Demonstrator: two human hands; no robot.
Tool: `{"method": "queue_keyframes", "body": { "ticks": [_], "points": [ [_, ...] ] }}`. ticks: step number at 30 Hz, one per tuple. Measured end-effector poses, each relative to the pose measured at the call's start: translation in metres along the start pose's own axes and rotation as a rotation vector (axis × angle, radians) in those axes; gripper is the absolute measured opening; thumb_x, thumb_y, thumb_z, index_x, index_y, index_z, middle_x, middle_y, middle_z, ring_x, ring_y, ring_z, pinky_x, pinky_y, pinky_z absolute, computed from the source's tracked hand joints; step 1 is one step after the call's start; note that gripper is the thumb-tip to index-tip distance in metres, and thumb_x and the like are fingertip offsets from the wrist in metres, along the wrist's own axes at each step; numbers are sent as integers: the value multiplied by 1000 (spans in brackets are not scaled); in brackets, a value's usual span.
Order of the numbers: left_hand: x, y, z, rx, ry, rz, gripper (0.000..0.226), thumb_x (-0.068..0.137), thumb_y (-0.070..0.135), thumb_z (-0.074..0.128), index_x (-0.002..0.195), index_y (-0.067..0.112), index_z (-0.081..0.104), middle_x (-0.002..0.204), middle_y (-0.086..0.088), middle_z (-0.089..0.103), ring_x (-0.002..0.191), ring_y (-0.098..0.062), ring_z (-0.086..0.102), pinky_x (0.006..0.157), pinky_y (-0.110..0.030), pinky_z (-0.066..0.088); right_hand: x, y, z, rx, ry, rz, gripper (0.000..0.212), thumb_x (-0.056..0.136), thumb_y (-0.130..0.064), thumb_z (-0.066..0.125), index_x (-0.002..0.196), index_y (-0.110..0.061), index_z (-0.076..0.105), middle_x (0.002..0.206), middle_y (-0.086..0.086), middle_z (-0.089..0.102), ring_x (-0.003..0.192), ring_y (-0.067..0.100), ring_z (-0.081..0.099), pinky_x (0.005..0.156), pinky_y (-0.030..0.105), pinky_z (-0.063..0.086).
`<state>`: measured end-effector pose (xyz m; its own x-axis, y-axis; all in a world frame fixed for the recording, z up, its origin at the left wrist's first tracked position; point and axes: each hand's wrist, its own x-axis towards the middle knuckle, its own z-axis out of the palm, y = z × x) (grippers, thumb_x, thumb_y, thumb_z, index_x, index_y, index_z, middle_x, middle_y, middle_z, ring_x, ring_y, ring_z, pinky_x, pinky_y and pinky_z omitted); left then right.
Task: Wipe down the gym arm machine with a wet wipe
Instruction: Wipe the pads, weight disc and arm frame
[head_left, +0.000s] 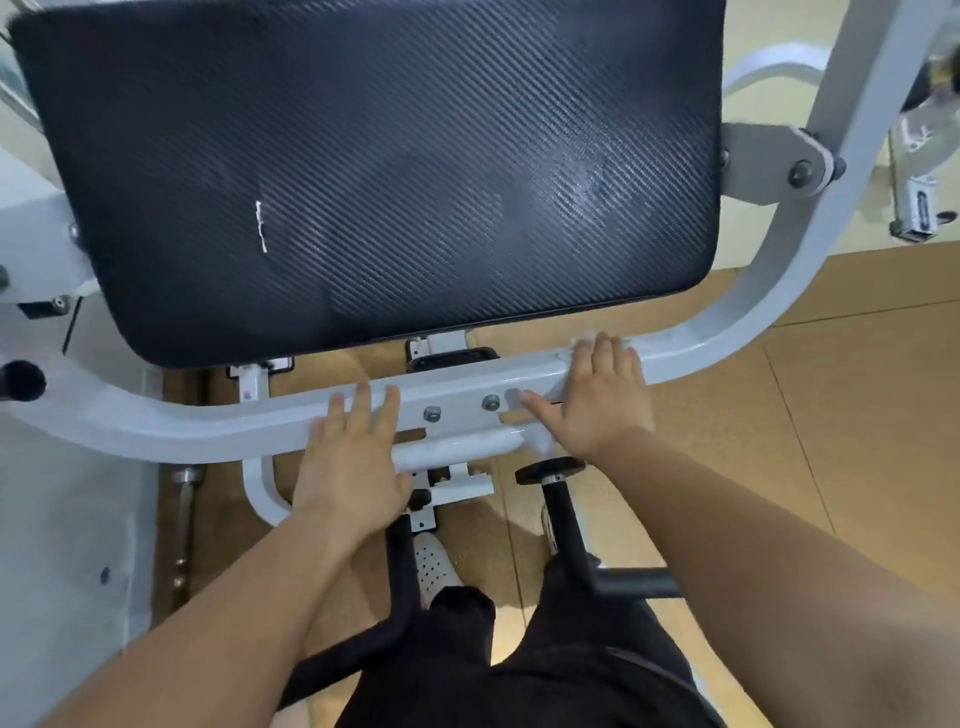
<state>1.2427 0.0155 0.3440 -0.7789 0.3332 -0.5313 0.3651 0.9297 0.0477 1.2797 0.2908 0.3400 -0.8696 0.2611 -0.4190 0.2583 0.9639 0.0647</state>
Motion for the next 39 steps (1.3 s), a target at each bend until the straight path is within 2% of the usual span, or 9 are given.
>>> {"method": "queue_keyframes", "body": {
  "ticks": [5, 8, 13, 16, 22, 26, 29, 33, 39],
  "points": [
    [2, -7, -9, 1, -55, 50, 101, 92, 50, 56, 159, 26, -16, 169, -9, -12, 155, -38, -3, 125, -50, 11, -9, -96, 0, 53, -57, -309, 120, 74, -84, -24, 165, -12, 5, 171, 18, 6, 158, 34, 3, 128, 48, 4],
    [3, -11, -10, 59, -77, 70, 106, 91, 47, 60, 158, 26, -19, 168, -9, -16, 155, -38, -4, 126, -50, 9, -6, -71, 3, 13, -46, -416, 96, 88, -81, -10, 165, -25, -1, 172, 13, 1, 159, 30, -1, 128, 45, 0],
    [7, -9, -7, 63, -90, 66, 113, 89, 47, 64, 156, 26, -24, 167, -9, -21, 155, -38, -8, 126, -50, 6, 1, 42, 1, -112, -25, -58, 109, 82, -87, -15, 165, -18, 4, 171, 16, 7, 158, 32, 4, 128, 46, 3],
    [7, -9, -4, 60, -97, 50, 113, 89, 47, 63, 155, 27, -26, 167, -8, -23, 155, -37, -10, 126, -50, 5, 7, 36, 2, -70, -4, 108, 119, 80, -87, -20, 163, -7, 12, 169, 23, 13, 157, 37, 7, 127, 54, 9],
    [7, -4, -6, 62, -128, 20, 117, 87, 45, 65, 154, 28, -30, 166, -7, -25, 154, -37, -14, 126, -50, 6, -26, -86, 25, 125, 27, -239, 107, 89, -85, -7, 159, -6, -17, 166, 20, -21, 153, 36, -26, 126, 53, -10],
    [6, -2, -13, 92, -152, 12, 113, 89, 48, 61, 154, 27, -30, 166, -7, -24, 155, -36, -12, 126, -49, 9, -25, -86, 43, 218, 36, -92, 105, 91, -83, -4, 155, -4, -27, 160, 20, -38, 148, 32, -39, 124, 51, -19],
    [9, -2, -14, 134, -176, 18, 108, 92, 53, 54, 153, 27, -30, 166, -7, -23, 155, -36, -12, 126, -49, 12, -9, -42, 45, 237, 76, 109, 107, 89, -83, -9, 154, 0, -28, 159, 25, -38, 148, 37, -37, 125, 52, -14],
    [8, -4, -16, 109, -198, 10, 110, 91, 57, 57, 154, 30, -29, 166, -2, -25, 155, -32, -15, 126, -48, 13, 1, -11, 42, 455, 106, 313, 104, 96, -77, 6, 155, 2, -24, 161, 27, -32, 152, 38, -30, 127, 53, -4],
    [12, -5, -17, 101, -208, 3, 110, 89, 53, 60, 156, 31, -24, 167, -1, -22, 155, -32, -13, 125, -51, 16, -37, -87, 49, 583, -12, 19, 107, 91, -82, 1, 154, 0, -27, 156, 22, -44, 146, 33, -43, 125, 49, -17]
  ]
}}
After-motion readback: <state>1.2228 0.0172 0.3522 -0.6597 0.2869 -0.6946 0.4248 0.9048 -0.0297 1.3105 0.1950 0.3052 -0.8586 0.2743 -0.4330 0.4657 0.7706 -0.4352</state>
